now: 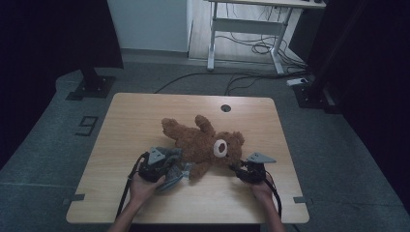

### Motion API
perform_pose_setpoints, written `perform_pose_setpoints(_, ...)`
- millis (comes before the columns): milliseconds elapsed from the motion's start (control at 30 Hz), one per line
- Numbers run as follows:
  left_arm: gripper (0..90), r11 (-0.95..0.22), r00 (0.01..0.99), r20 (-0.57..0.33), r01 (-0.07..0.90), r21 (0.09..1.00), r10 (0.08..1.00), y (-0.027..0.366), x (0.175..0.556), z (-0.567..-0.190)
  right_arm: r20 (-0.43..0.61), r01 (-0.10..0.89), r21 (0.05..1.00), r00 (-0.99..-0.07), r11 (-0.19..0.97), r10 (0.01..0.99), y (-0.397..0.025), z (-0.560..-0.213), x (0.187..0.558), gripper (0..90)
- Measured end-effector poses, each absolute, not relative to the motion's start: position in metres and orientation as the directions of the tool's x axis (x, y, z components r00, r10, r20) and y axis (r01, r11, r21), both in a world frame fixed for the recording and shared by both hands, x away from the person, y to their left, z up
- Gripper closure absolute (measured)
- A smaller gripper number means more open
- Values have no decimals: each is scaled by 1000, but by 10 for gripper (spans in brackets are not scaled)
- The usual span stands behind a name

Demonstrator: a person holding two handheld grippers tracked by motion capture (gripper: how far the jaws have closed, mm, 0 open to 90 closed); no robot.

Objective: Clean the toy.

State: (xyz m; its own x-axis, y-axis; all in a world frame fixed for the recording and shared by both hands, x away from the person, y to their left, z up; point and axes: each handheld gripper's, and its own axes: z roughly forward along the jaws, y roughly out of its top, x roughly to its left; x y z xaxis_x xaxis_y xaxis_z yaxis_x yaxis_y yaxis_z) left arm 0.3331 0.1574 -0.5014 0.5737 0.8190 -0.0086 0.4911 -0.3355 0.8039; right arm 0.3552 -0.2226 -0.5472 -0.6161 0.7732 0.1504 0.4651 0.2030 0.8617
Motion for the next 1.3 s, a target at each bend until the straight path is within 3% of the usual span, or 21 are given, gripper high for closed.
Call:
perform_pose_setpoints(100, 775, -296, 546, -31, 500, 813, 837, 167, 335, -495, 152, 466, 861, -616, 202, 773, -223, -547, 355, 621)
perform_pose_setpoints(267, 775, -291, 587, -50, 470, 833, 808, 154, 332, -484, 151, 465, 862, -616, 202, 773, -223, -547, 355, 621)
perform_pose_setpoints(533, 775, -412, 749, -10, 375, 831, 662, 56, 331, -475, 156, 468, 861, -616, 199, 772, -223, -547, 355, 621)
perform_pose_setpoints(767, 775, -484, 809, -2, 353, 801, 587, -7, 336, -488, 168, 473, 860, -612, 188, 773, -223, -549, 355, 621)
perform_pose_setpoints(1000, 775, -477, 798, -21, 380, 792, 602, -11, 343, -500, 166, 474, 860, -612, 190, 773, -223, -549, 355, 621)
perform_pose_setpoints(1300, 768, -455, 759, -31, 422, 784, 651, 18, 342, -508, 173, 474, 861, -615, 185, 770, -225, -549, 354, 623)
